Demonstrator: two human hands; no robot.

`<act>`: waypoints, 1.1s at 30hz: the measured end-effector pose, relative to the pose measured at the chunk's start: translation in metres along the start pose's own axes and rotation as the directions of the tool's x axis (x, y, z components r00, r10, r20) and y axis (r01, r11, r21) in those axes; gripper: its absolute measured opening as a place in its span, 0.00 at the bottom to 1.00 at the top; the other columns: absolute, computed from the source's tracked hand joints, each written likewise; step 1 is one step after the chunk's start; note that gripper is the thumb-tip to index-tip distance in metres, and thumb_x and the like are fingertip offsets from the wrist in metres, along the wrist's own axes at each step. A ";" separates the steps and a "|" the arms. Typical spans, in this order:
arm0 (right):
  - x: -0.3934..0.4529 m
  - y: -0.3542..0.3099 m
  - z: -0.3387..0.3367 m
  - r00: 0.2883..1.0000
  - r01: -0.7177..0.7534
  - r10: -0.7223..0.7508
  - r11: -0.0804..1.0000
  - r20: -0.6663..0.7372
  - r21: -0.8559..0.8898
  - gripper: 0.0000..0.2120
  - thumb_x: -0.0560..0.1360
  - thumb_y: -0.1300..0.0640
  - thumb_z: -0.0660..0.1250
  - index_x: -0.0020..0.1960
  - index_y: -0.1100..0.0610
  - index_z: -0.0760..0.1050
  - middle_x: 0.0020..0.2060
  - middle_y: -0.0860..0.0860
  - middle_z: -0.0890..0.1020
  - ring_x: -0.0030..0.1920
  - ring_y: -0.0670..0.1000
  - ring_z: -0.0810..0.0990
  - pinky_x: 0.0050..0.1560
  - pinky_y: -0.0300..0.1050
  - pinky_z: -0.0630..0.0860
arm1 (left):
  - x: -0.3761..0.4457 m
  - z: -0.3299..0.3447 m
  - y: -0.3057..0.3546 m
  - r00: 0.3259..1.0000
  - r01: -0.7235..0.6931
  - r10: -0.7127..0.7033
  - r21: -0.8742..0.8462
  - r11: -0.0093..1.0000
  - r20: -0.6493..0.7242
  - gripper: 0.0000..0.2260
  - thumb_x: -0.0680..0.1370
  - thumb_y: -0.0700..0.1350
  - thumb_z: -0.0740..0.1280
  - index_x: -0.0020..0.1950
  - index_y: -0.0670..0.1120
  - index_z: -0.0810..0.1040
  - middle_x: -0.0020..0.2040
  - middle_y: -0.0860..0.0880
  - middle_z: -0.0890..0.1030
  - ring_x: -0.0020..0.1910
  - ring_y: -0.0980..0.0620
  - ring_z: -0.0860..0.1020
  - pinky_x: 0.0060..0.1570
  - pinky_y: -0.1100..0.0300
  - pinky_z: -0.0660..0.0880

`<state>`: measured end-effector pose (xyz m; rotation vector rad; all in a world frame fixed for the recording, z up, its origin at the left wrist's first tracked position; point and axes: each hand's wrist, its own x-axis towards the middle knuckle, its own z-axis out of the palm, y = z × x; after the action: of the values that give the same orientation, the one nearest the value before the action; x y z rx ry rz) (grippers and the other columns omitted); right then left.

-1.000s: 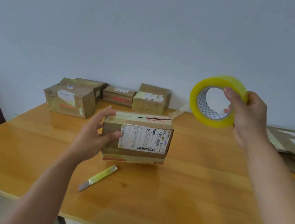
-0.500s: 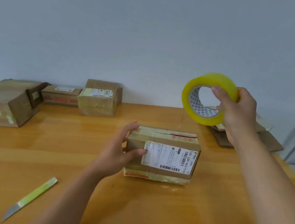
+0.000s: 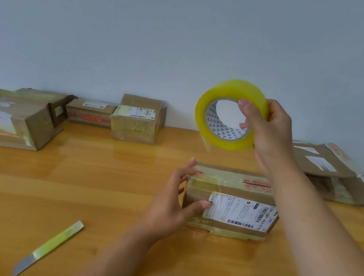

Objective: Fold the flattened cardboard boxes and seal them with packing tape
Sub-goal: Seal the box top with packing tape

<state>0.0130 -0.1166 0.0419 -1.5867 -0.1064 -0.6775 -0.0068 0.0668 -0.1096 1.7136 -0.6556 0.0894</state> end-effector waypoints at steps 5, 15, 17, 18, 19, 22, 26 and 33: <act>-0.003 0.001 0.021 0.999 0.004 -0.009 0.996 0.046 0.090 0.18 0.64 0.40 0.75 0.41 0.51 0.74 0.30 0.45 0.77 0.34 0.46 0.78 0.54 0.63 0.78 | -0.003 -0.002 -0.001 0.998 -0.037 0.040 0.063 0.997 -0.054 0.25 0.73 0.60 0.73 0.67 0.60 0.68 0.76 0.65 0.60 0.74 0.60 0.65 0.68 0.49 0.71; -0.031 0.026 -0.016 0.989 -0.141 0.128 0.957 0.068 0.255 0.12 0.74 0.52 0.71 0.42 0.58 0.72 0.28 0.49 0.74 0.31 0.48 0.74 0.47 0.54 0.74 | -0.005 0.005 0.009 0.964 -0.024 -0.021 -0.165 0.986 -0.267 0.18 0.74 0.55 0.64 0.63 0.61 0.78 0.63 0.55 0.76 0.60 0.55 0.77 0.58 0.59 0.75; -0.035 0.031 -0.026 0.985 -0.162 0.140 0.954 0.102 0.253 0.17 0.69 0.48 0.76 0.41 0.57 0.72 0.29 0.50 0.73 0.32 0.48 0.74 0.48 0.53 0.75 | -0.003 0.005 0.010 0.953 -0.017 -0.052 -0.224 0.974 -0.299 0.17 0.72 0.54 0.64 0.61 0.60 0.80 0.61 0.51 0.79 0.58 0.53 0.79 0.56 0.60 0.77; -0.037 0.034 -0.030 0.982 -0.171 0.144 0.951 0.120 0.257 0.18 0.68 0.47 0.77 0.41 0.56 0.72 0.29 0.50 0.73 0.32 0.48 0.74 0.48 0.52 0.76 | -0.002 0.005 0.011 0.948 -0.019 -0.058 -0.240 0.971 -0.312 0.17 0.73 0.53 0.65 0.61 0.58 0.81 0.60 0.51 0.80 0.58 0.53 0.80 0.55 0.61 0.77; -0.038 0.036 -0.034 0.980 -0.177 0.145 0.948 0.136 0.264 0.18 0.66 0.46 0.78 0.40 0.56 0.72 0.29 0.50 0.73 0.33 0.48 0.73 0.48 0.51 0.77 | -0.002 0.004 0.012 0.944 -0.015 -0.073 -0.261 0.965 -0.322 0.16 0.73 0.51 0.65 0.60 0.54 0.82 0.58 0.50 0.81 0.57 0.53 0.80 0.53 0.63 0.77; -0.041 0.039 -0.039 0.974 -0.185 0.135 0.937 0.180 0.295 0.22 0.62 0.42 0.78 0.40 0.55 0.73 0.30 0.51 0.73 0.33 0.48 0.74 0.47 0.49 0.78 | -0.002 0.002 0.015 0.909 0.091 -0.223 -0.356 0.930 -0.352 0.17 0.73 0.54 0.63 0.52 0.47 0.86 0.54 0.48 0.85 0.55 0.50 0.82 0.55 0.58 0.77; -0.041 0.041 -0.040 0.966 -0.185 0.119 0.937 0.228 0.295 0.26 0.60 0.39 0.80 0.40 0.56 0.72 0.31 0.52 0.73 0.34 0.49 0.74 0.47 0.49 0.78 | 0.004 -0.004 0.019 0.803 0.232 -0.535 -0.691 0.685 -0.261 0.17 0.81 0.53 0.63 0.37 0.43 0.75 0.50 0.41 0.85 0.54 0.42 0.83 0.56 0.51 0.77; -0.043 0.041 -0.041 0.958 -0.195 0.124 0.944 0.260 0.266 0.27 0.59 0.38 0.81 0.41 0.56 0.71 0.31 0.52 0.73 0.35 0.49 0.74 0.49 0.51 0.78 | 0.012 -0.019 0.013 0.721 0.161 -0.684 -0.933 0.321 -0.111 0.12 0.77 0.38 0.70 0.59 0.38 0.74 0.41 0.44 0.81 0.37 0.52 0.83 0.37 0.64 0.80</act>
<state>-0.0176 -0.1471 -0.0153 -1.3699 -0.2418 -0.3222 0.0026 0.0782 -0.0889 0.6708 0.2416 -0.1917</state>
